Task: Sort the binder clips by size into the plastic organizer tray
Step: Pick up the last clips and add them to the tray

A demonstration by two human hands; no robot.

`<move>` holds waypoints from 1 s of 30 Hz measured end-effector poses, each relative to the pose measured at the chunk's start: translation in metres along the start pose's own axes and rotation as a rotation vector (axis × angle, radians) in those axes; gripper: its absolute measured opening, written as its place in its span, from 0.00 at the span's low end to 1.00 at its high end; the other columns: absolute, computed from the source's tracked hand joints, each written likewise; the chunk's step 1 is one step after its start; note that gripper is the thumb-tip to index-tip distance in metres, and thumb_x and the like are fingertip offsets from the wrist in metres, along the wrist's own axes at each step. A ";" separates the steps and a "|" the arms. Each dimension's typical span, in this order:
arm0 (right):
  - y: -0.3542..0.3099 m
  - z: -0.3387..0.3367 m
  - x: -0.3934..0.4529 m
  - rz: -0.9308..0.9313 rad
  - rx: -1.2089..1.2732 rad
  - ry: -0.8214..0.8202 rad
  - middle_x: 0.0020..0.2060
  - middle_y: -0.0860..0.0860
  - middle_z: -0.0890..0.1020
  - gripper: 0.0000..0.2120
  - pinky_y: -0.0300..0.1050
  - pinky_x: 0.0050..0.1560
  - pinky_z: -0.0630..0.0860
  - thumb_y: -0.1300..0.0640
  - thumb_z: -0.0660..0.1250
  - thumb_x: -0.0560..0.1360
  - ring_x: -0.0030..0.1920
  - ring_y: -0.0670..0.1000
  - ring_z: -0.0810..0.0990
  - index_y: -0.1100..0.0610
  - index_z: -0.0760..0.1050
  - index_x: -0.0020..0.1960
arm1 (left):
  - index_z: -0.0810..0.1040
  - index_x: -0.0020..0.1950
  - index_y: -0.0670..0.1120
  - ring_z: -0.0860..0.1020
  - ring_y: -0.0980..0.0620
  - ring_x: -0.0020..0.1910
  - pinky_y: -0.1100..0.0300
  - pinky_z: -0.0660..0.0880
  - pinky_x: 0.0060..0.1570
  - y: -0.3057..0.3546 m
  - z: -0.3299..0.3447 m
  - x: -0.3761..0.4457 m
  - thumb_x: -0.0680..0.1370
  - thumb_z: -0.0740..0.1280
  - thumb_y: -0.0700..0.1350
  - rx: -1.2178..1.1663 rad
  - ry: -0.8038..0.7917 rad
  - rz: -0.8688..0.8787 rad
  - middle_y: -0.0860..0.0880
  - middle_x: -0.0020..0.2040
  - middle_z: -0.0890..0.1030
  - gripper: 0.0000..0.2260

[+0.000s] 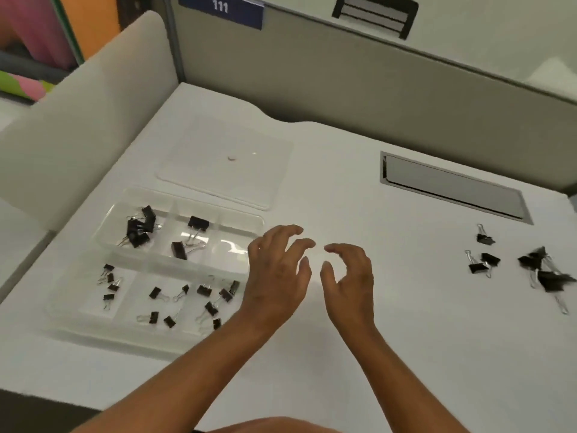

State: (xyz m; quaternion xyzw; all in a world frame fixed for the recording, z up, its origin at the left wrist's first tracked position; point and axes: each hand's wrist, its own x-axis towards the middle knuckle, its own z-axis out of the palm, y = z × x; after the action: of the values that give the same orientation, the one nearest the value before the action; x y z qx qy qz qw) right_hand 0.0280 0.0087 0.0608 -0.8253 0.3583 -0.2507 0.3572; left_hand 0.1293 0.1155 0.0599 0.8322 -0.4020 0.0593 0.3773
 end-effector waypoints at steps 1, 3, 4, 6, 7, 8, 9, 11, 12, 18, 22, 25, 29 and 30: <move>0.012 -0.014 0.002 0.014 -0.014 0.032 0.59 0.39 0.79 0.15 0.61 0.65 0.75 0.62 0.68 0.79 0.64 0.46 0.76 0.47 0.78 0.61 | 0.80 0.64 0.51 0.73 0.47 0.71 0.47 0.68 0.67 0.013 0.015 0.003 0.78 0.72 0.42 -0.005 -0.030 0.041 0.49 0.69 0.77 0.15; 0.037 -0.042 0.007 0.039 -0.038 0.095 0.60 0.42 0.79 0.16 0.60 0.66 0.74 0.64 0.68 0.78 0.65 0.48 0.76 0.47 0.77 0.62 | 0.80 0.66 0.50 0.72 0.47 0.72 0.47 0.69 0.69 0.039 0.045 0.010 0.78 0.72 0.43 -0.006 -0.086 0.117 0.48 0.70 0.77 0.16; 0.049 -0.055 0.009 0.052 -0.047 0.122 0.60 0.42 0.79 0.16 0.60 0.67 0.73 0.64 0.69 0.78 0.65 0.48 0.76 0.48 0.77 0.62 | 0.79 0.67 0.49 0.72 0.46 0.73 0.47 0.69 0.69 0.052 0.061 0.012 0.78 0.73 0.44 -0.010 -0.114 0.151 0.48 0.71 0.77 0.17; 0.075 -0.083 0.015 0.082 -0.064 0.169 0.60 0.42 0.79 0.17 0.58 0.68 0.72 0.64 0.69 0.78 0.65 0.48 0.75 0.48 0.77 0.62 | 0.79 0.68 0.49 0.72 0.45 0.74 0.47 0.70 0.71 0.076 0.092 0.014 0.78 0.73 0.44 -0.022 -0.170 0.212 0.47 0.72 0.77 0.18; 0.089 -0.096 0.018 0.096 -0.070 0.192 0.60 0.42 0.78 0.17 0.57 0.68 0.72 0.64 0.69 0.78 0.65 0.48 0.75 0.48 0.77 0.62 | 0.78 0.68 0.49 0.72 0.45 0.74 0.47 0.70 0.71 0.088 0.107 0.014 0.78 0.74 0.44 -0.027 -0.198 0.238 0.47 0.72 0.77 0.19; 0.102 -0.109 0.021 0.109 -0.074 0.217 0.60 0.42 0.78 0.17 0.57 0.68 0.72 0.65 0.69 0.78 0.64 0.48 0.75 0.48 0.77 0.62 | 0.78 0.68 0.49 0.72 0.44 0.75 0.47 0.70 0.72 0.100 0.123 0.015 0.78 0.74 0.44 -0.027 -0.226 0.261 0.46 0.72 0.77 0.19; 0.117 -0.122 0.024 0.121 -0.075 0.244 0.60 0.42 0.78 0.17 0.57 0.68 0.72 0.65 0.69 0.78 0.64 0.49 0.75 0.49 0.78 0.62 | 0.78 0.69 0.49 0.72 0.43 0.75 0.46 0.70 0.72 0.111 0.138 0.016 0.77 0.75 0.44 -0.024 -0.254 0.282 0.46 0.72 0.77 0.20; 0.146 -0.146 0.031 0.143 -0.076 0.289 0.59 0.42 0.76 0.17 0.59 0.67 0.73 0.66 0.68 0.77 0.64 0.49 0.75 0.49 0.78 0.62 | 0.77 0.70 0.49 0.72 0.42 0.75 0.46 0.70 0.72 0.133 0.168 0.017 0.77 0.75 0.45 -0.012 -0.308 0.318 0.45 0.73 0.76 0.22; 0.162 -0.157 0.034 0.153 -0.076 0.303 0.59 0.41 0.75 0.18 0.59 0.67 0.74 0.66 0.68 0.77 0.64 0.49 0.75 0.49 0.78 0.62 | 0.76 0.71 0.49 0.72 0.42 0.76 0.46 0.70 0.73 0.143 0.183 0.018 0.77 0.75 0.46 -0.005 -0.336 0.330 0.46 0.74 0.75 0.22; 0.253 -0.205 0.064 0.241 -0.149 0.328 0.62 0.48 0.77 0.18 0.54 0.65 0.71 0.66 0.69 0.76 0.63 0.54 0.75 0.52 0.78 0.63 | 0.72 0.76 0.49 0.69 0.42 0.77 0.46 0.70 0.72 0.195 0.266 0.033 0.80 0.70 0.50 0.049 -0.512 0.378 0.45 0.78 0.71 0.24; 0.297 -0.224 0.096 0.232 -0.263 0.301 0.62 0.51 0.76 0.18 0.59 0.60 0.75 0.65 0.69 0.76 0.60 0.57 0.73 0.53 0.78 0.64 | 0.71 0.75 0.48 0.72 0.41 0.74 0.44 0.74 0.69 0.222 0.315 0.054 0.79 0.71 0.47 0.023 -0.525 0.439 0.43 0.76 0.73 0.24; 0.318 -0.233 0.120 0.190 -0.408 0.252 0.69 0.54 0.72 0.25 0.60 0.58 0.78 0.62 0.69 0.78 0.62 0.59 0.73 0.52 0.72 0.74 | 0.68 0.78 0.47 0.67 0.41 0.78 0.44 0.69 0.75 0.231 0.347 0.072 0.81 0.67 0.48 0.016 -0.536 0.415 0.42 0.80 0.68 0.25; 0.344 -0.231 0.136 0.112 -0.607 0.155 0.78 0.53 0.66 0.27 0.57 0.62 0.74 0.54 0.63 0.84 0.67 0.57 0.71 0.46 0.62 0.82 | 0.57 0.85 0.50 0.53 0.45 0.85 0.44 0.53 0.82 0.221 0.375 0.087 0.87 0.53 0.54 0.081 -0.612 0.443 0.50 0.85 0.56 0.26; 0.348 -0.230 0.136 0.088 -0.628 0.144 0.78 0.51 0.67 0.25 0.57 0.63 0.73 0.53 0.61 0.85 0.67 0.57 0.70 0.45 0.63 0.81 | 0.56 0.85 0.51 0.53 0.47 0.85 0.44 0.51 0.83 0.217 0.378 0.087 0.87 0.51 0.55 0.096 -0.614 0.455 0.51 0.85 0.57 0.26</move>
State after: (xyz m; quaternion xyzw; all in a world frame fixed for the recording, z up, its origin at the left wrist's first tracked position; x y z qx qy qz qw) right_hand -0.1855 -0.3602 -0.0435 -0.8590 0.4779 -0.1700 0.0692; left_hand -0.0443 -0.2789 -0.0471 0.7174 -0.6675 -0.0918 0.1770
